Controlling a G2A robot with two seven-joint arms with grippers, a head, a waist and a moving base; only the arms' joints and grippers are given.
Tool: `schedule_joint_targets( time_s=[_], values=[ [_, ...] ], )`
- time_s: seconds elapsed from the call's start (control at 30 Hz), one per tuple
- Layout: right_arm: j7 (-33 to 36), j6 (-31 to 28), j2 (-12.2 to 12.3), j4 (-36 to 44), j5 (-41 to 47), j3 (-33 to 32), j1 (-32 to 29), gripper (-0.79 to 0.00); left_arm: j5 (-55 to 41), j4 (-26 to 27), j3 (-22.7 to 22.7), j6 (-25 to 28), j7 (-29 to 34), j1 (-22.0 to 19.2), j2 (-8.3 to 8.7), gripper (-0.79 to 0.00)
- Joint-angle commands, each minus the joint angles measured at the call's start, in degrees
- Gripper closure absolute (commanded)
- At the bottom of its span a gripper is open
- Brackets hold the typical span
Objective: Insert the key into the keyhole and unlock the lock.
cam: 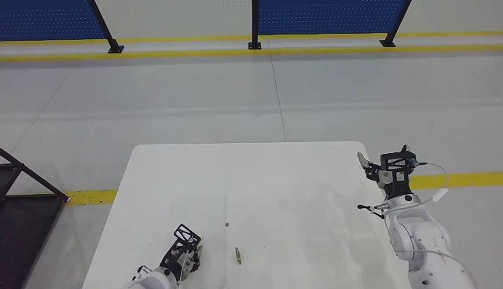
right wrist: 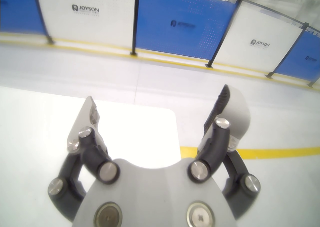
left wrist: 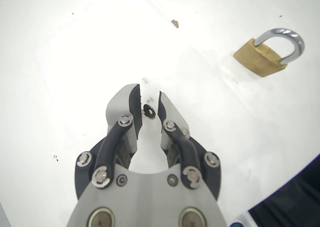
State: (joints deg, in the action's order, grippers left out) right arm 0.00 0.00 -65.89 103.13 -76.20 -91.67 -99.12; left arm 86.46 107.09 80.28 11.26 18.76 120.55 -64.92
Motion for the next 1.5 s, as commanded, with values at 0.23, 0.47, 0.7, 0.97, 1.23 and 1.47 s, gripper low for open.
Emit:
schedule_joint_targets(
  time_s=[0.23, 0.47, 0.7, 0.97, 1.23, 1.47],
  values=[
    [0.0, 0.0, 0.0, 0.0, 0.0, 0.0, 0.0, -0.785, -1.0, 0.1, 0.2, 0.2, -0.4, -0.2, 0.11, 0.0],
    [0.0, 0.0, 0.0, 0.0, 0.0, 0.0, 0.0, -0.785, -1.7, 1.3, 1.3, -0.3, -1.7, 0.6, 0.25, 0.0],
    [0.0, 0.0, 0.0, 0.0, 0.0, 0.0, 0.0, -0.785, -6.4, 2.5, 4.7, 0.8, -6.4, 2.4, 0.51, 0.0],
    [0.0, 0.0, 0.0, 0.0, 0.0, 0.0, 0.0, -0.785, -26.4, -0.2, 15.7, 24.2, -25.1, 8.2, 1.63, 0.0],
    [0.1, -0.5, 0.0, -0.1, -0.6, 0.3, -0.2, -0.785, -34.1, -8.9, 22.4, 46.7, -41.4, 9.6, 2.67, 0.0],
    [-0.6, 1.2, -0.3, 3.0, -17.4, 9.4, -7.9, -0.785, -32.9, -9.3, 20.6, 46.7, -45.3, 9.2, 3.63, 0.0]
  ],
)
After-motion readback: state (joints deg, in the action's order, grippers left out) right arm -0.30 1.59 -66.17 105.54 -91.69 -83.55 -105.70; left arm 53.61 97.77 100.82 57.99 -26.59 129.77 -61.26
